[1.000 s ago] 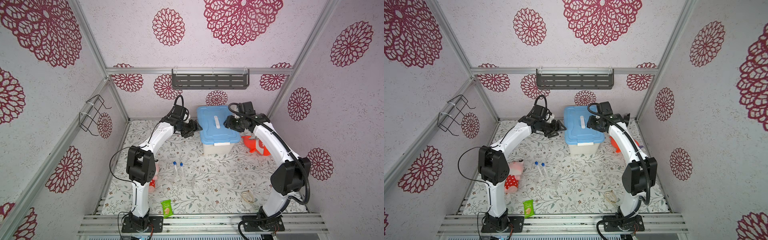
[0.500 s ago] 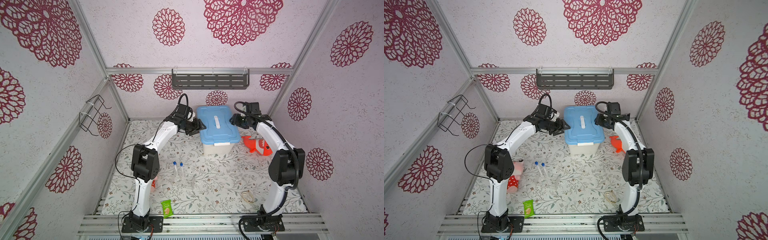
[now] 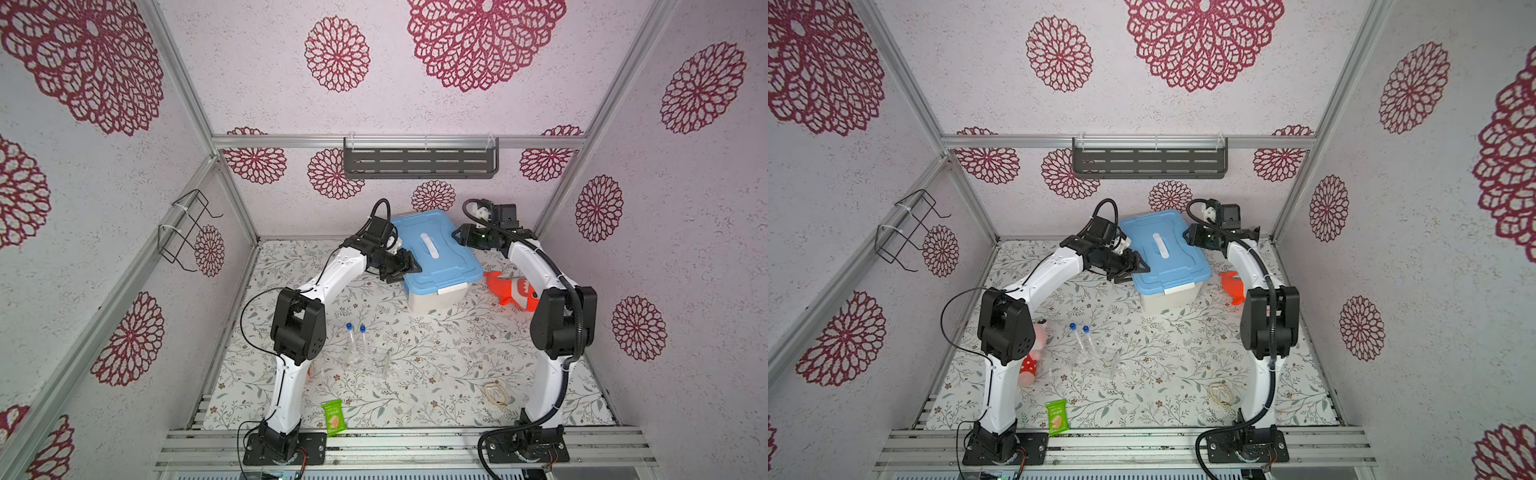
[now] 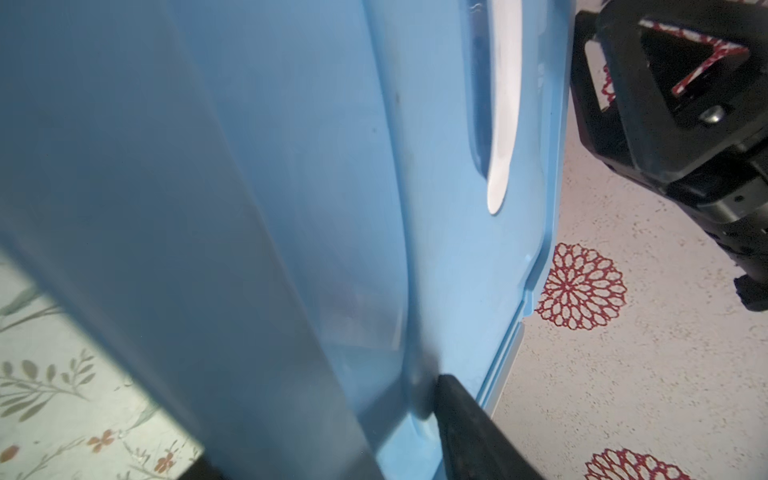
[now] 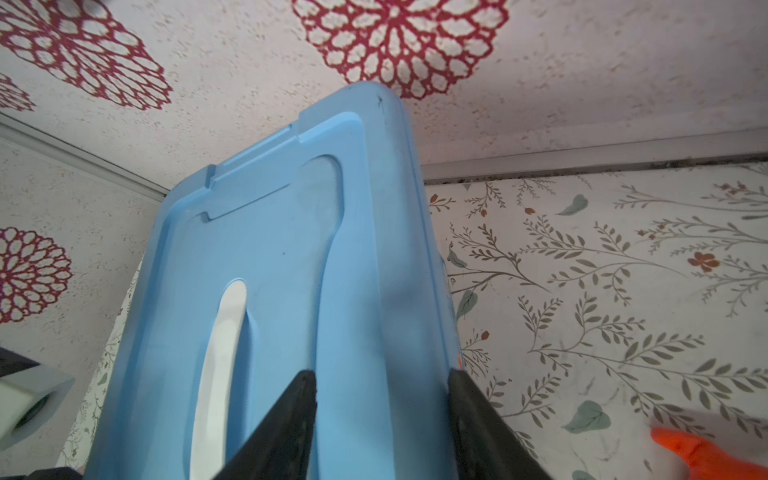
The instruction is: Organize the chemistry lab equipment
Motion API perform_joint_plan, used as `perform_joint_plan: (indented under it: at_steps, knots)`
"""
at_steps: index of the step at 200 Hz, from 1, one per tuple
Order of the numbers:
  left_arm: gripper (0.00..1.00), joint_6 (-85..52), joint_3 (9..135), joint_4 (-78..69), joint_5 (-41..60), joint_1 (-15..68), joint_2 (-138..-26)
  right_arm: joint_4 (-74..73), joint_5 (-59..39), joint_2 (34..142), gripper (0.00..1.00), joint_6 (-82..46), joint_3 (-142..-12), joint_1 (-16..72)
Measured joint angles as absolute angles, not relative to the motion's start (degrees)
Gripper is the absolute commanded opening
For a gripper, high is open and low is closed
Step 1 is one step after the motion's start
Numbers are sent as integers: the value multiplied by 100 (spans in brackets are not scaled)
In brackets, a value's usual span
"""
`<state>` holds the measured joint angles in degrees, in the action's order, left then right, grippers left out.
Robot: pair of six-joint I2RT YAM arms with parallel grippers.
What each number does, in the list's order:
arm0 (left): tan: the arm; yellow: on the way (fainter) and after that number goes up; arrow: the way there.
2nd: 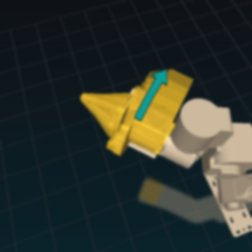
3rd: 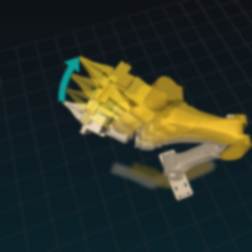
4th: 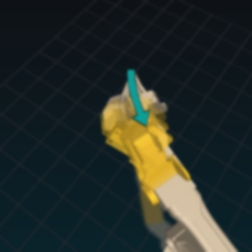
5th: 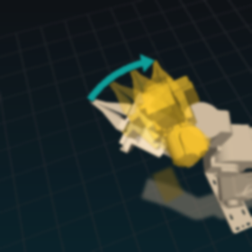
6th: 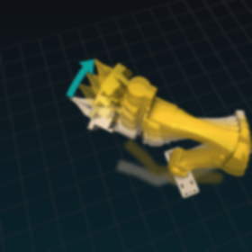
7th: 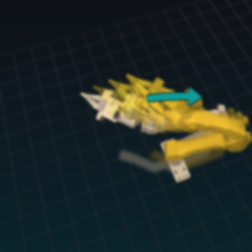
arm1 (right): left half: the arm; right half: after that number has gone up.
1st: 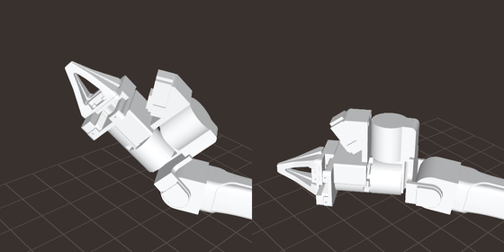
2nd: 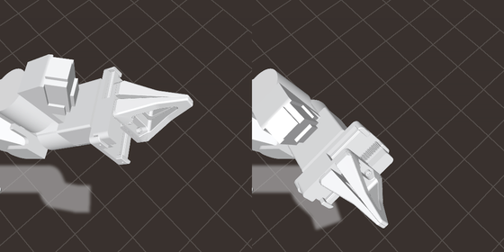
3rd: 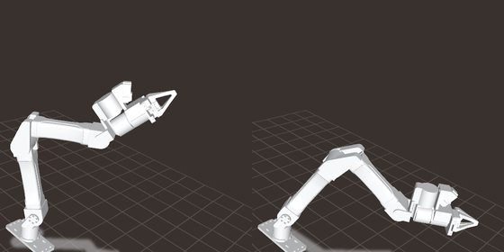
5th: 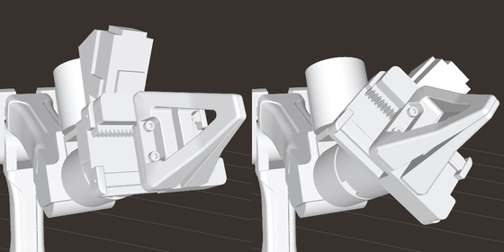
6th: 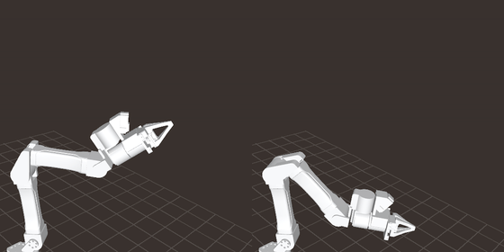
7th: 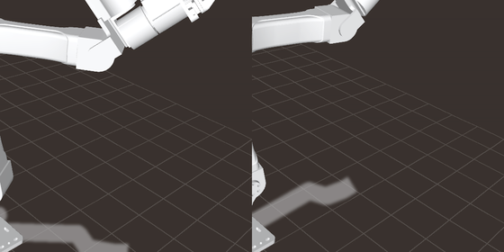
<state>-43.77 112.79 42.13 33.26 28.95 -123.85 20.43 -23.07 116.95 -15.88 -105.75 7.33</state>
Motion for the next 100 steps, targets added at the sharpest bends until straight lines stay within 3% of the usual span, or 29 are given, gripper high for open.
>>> perform_joint_plan:
  at_steps: [100]
  knots:
    - [72,-5177,9664,3028,3404,3345,-11526,2497,-2294,12001,61,-1616,-11314,1234]
